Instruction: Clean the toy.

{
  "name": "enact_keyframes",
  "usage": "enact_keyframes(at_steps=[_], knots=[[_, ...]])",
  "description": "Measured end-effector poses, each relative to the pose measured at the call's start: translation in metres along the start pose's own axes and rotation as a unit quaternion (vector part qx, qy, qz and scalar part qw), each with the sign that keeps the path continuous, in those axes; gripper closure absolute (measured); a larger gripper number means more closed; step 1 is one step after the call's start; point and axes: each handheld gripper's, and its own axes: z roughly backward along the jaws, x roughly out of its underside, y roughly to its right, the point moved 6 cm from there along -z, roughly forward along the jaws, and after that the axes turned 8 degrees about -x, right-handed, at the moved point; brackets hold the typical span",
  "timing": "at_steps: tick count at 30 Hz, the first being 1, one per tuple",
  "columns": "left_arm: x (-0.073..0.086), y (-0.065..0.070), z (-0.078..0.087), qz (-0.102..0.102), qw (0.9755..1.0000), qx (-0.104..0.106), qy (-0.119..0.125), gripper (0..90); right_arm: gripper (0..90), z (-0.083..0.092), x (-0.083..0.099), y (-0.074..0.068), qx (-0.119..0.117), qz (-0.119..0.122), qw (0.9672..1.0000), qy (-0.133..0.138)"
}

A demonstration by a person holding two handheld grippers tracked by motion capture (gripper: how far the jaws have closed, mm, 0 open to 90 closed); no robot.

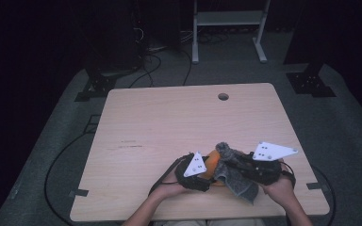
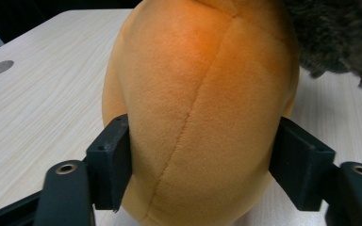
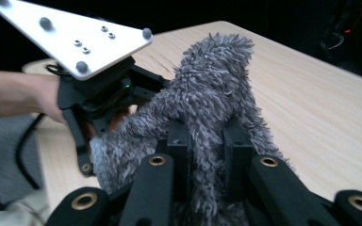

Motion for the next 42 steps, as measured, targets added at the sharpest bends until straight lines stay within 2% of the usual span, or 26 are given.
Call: enact_keyframes(at_steps=[3,4,5,8,11,12,15,16,19,21,22,23,25,26,27,28,29,30,32,35,36,37,38,40,41,42], knots=[[0.002,-0.004,0.001,0.016,0.9999,0.005,0.002,31.6,76.1,-0.002,0.006,0.008,0.019,0.001,0.9998,-0.006],[0.003,-0.004,0.0,0.024,0.9997,0.006,0.007,31.7,76.1,0.001,0.02,0.022,0.026,-0.023,0.9994,-0.002],[0.003,-0.004,0.0,0.024,0.9997,0.006,0.007,31.7,76.1,0.001,0.02,0.022,0.026,-0.023,0.9994,-0.002],[0.0,-0.003,-0.003,0.026,0.9996,0.004,0.013,31.6,76.5,0.014,0.035,0.039,0.051,-0.06,0.9969,-0.006],[-0.002,-0.003,-0.002,0.019,0.9997,-0.003,0.017,32.8,76.5,0.014,0.03,0.035,0.041,-0.062,0.9973,0.001],[-0.009,-0.005,0.003,0.009,0.9997,-0.009,0.021,33.6,76.6,0.012,0.025,0.031,0.038,-0.053,0.9979,0.005],[-0.017,-0.008,0.012,0.004,0.9994,-0.012,0.031,34.4,76.7,0.013,0.019,0.029,0.034,-0.051,0.998,0.015],[-0.025,-0.01,0.023,-0.002,0.9992,-0.008,0.04,34.8,76.6,0.016,0.016,0.029,0.026,-0.061,0.9973,0.032],[-0.031,-0.011,0.03,-0.006,0.9989,-0.008,0.045,35.3,76.6,0.018,0.017,0.031,0.015,-0.074,0.9961,0.044],[-0.033,-0.012,0.034,-0.009,0.9991,-0.007,0.041,35.3,76.6,0.017,0.02,0.034,0.012,-0.084,0.9952,0.047],[-0.033,-0.012,0.035,-0.003,0.9994,-0.006,0.035,35.7,76.6,0.016,0.023,0.036,0.026,-0.089,0.995,0.038],[-0.033,-0.013,0.036,-0.001,0.9998,-0.004,0.021,35.7,76.6,0.016,0.023,0.036,0.026,-0.089,0.995,0.038],[-0.033,-0.014,0.036,-0.007,0.9999,-0.009,0.009,36.0,76.3,0.02,0.016,0.033,0.022,-0.09,0.9944,0.05],[-0.033,-0.013,0.036,-0.002,1.0,-0.004,0.007,36.0,76.2,0.026,0.001,0.024,0.004,-0.077,0.9951,0.063],[-0.033,-0.013,0.036,-0.002,1.0,-0.004,0.007,36.0,76.2,0.026,0.001,0.024,0.004,-0.077,0.9951,0.063],[-0.033,-0.011,0.034,-0.008,1.0,0.002,0.0,36.0,76.2,0.027,-0.011,0.013,0.003,-0.051,0.9967,0.064],[-0.033,-0.011,0.034,-0.008,1.0,0.002,0.0,36.0,76.2,0.027,-0.011,0.013,0.003,-0.051,0.9967,0.064],[-0.033,-0.006,0.032,-0.021,0.9997,0.003,-0.011,35.9,76.2,0.022,-0.018,0.004,0.002,-0.034,0.9976,0.061],[-0.031,-0.003,0.031,-0.024,0.9995,0.007,-0.019,35.9,76.3,0.013,-0.017,0.001,0.012,-0.02,0.9988,0.043],[-0.026,-0.005,0.029,-0.025,0.9992,0.007,-0.031,35.9,76.3,0.004,-0.01,0.003,0.012,-0.026,0.9992,0.028],[-0.021,-0.007,0.027,-0.011,0.9993,0.007,-0.034,35.9,76.3,-0.001,0.002,0.01,0.02,-0.035,0.9991,0.011],[-0.021,-0.007,0.027,-0.011,0.9993,0.007,-0.034,36.0,76.3,-0.001,0.002,0.01,0.02,-0.035,0.9991,0.011],[-0.019,-0.009,0.025,-0.001,0.9995,0.01,-0.032,36.0,76.2,-0.003,0.016,0.021,0.023,-0.054,0.9983,0.003],[-0.019,-0.01,0.025,0.0,0.9995,0.009,-0.031,35.7,76.1,0.001,0.028,0.034,0.022,-0.086,0.9961,-0.001],[-0.019,-0.01,0.025,0.0,0.9995,0.009,-0.031,35.2,76.1,0.001,0.028,0.034,0.022,-0.086,0.9961,-0.001],[-0.019,-0.01,0.024,0.002,0.9995,0.008,-0.031,34.8,76.3,0.008,0.035,0.044,0.042,-0.098,0.9942,-0.009]])
